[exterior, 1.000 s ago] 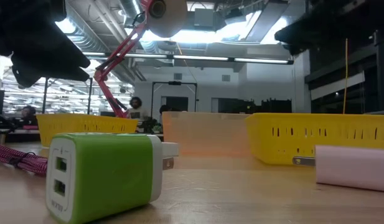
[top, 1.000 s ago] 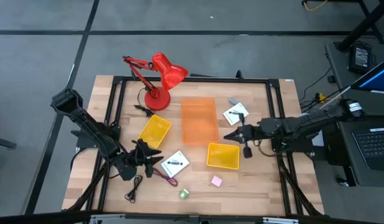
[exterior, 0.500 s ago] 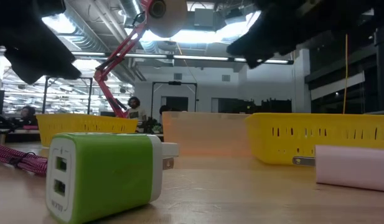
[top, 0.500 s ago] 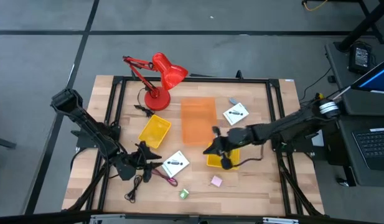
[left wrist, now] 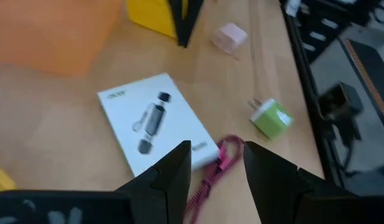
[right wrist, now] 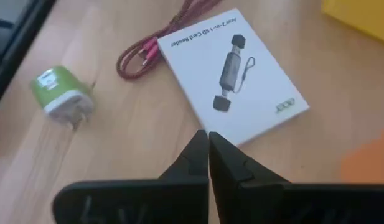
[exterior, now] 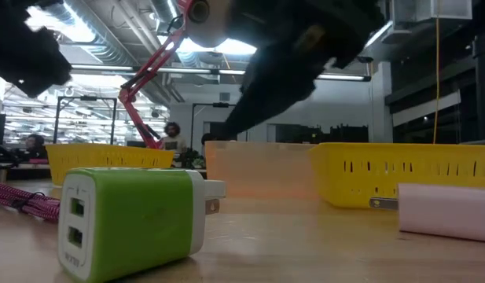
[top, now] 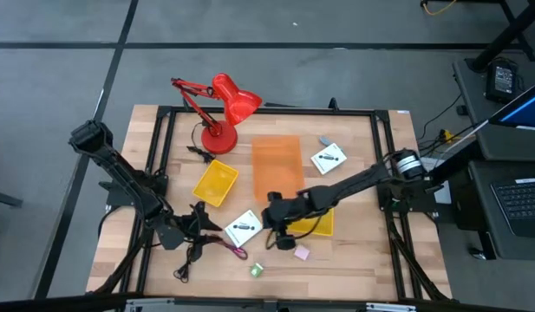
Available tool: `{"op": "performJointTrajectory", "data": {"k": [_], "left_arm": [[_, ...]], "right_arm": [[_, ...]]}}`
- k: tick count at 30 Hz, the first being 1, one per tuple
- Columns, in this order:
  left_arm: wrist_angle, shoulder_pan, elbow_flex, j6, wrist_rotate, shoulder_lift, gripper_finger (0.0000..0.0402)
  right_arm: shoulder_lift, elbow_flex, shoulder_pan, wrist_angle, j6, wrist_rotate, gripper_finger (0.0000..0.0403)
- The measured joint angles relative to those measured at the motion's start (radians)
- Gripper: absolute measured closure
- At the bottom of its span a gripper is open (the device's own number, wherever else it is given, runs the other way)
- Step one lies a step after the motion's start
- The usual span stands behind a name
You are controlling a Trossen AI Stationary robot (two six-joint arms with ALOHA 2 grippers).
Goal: Pick and place items into bin
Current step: Put the bottom card reader box into the orange bin
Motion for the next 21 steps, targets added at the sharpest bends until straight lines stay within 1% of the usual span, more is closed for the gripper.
{"op": "performJointTrajectory", "data": {"k": [4, 7, 12, 21], "left_arm": [[-0.027, -0.035, 0.000, 0.027, -0.020, -0.031, 0.0258], [-0.050, -0.059, 0.000, 0.033, -0.034, -0.053, 0.0258], [-0.062, -0.080, 0.000, 0.025, -0.036, -0.060, 0.0258], [-0.070, -0.080, 0.000, 0.024, -0.036, -0.060, 0.0258]], "right_arm": [[0.075, 0.133, 0.001, -0.144, 0.004, 0.049, 0.0403], [0.103, 0.179, 0.001, -0.168, 0.012, 0.060, 0.0403], [0.138, 0.199, 0.001, -0.169, 0.046, 0.062, 0.0403], [0.178, 0.199, 0.001, -0.168, 0.092, 0.070, 0.0403]]}}
